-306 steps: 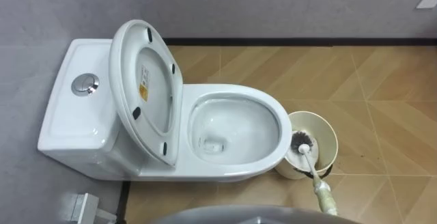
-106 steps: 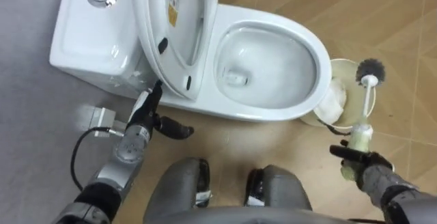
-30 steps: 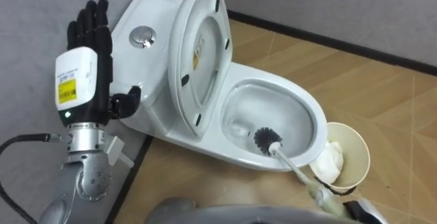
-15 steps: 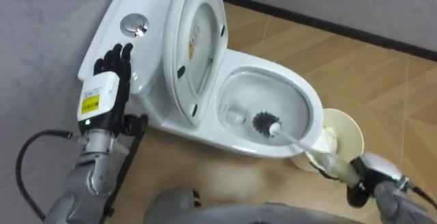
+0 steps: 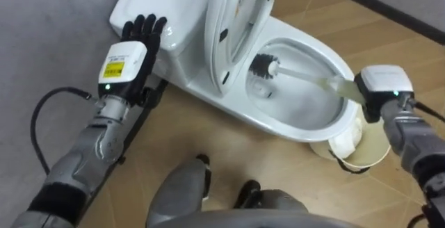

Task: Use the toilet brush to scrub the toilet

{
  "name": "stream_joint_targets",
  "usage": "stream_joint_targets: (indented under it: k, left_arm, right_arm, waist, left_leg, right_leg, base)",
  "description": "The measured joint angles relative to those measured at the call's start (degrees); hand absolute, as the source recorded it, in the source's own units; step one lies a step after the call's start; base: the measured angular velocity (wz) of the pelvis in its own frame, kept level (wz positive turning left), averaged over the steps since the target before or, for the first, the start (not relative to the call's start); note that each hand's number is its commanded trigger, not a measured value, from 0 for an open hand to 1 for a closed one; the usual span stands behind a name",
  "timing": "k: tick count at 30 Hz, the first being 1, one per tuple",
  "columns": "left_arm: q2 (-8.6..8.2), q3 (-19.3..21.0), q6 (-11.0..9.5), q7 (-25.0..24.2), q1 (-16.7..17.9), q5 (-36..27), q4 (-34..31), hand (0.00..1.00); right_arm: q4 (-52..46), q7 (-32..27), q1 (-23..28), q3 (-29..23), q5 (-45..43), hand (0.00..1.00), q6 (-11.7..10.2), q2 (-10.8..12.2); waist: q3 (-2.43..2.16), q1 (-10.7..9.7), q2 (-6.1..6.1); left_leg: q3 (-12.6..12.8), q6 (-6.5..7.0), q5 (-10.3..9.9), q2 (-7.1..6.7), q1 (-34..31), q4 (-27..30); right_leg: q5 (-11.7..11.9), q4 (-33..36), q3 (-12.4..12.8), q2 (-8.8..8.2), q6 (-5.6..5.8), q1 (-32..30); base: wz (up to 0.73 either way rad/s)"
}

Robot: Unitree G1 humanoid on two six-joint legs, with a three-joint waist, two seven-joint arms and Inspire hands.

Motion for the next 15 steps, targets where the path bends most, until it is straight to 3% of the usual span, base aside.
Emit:
stream_joint_targets:
  k: [2, 9, 15]
  left_arm:
    - [0.16, -0.69, -0.66, 1.92, -1.8, -0.01, -0.2, 0.0]
    - [1.75, -2.28, -1.3, 5.03, -4.93, -0.03, -0.54, 0.0]
    - [3.57, -3.22, -1.63, 9.54, -8.51, -0.21, -0.11, 0.0]
  right_arm:
    - [0.15, -2.03, -2.35, 2.11, -1.05, 1.0, 0.24, -2.62]
    - [-0.11, -4.6, -6.68, 4.86, -3.15, 1.0, 2.69, -5.11]
    - [-2.77, -6.57, -7.73, 5.84, -2.91, 1.0, 4.0, -8.62]
  waist:
    - [0.37, 0.89, -0.53]
    - [0.75, 1.02, -0.21]
    - [1.87, 0.5, 1.36]
  left_leg:
    - [0.12, 0.05, 0.68, -0.2, -3.16, 0.51]
    - [-0.03, 0.14, 1.16, -0.03, -9.08, 2.63]
    - [-0.09, -0.16, 2.46, 0.14, -15.2, 4.28]
  right_leg:
    - [-0.04, 0.73, -0.13, -0.46, 0.01, -3.21]
    - [0.36, 2.8, -0.33, -0.7, -0.7, -8.97]
    - [0.82, 5.26, -0.09, -0.87, -1.53, -15.4]
  base:
    - [0.0]
    - [-0.01]
    - [-0.03]
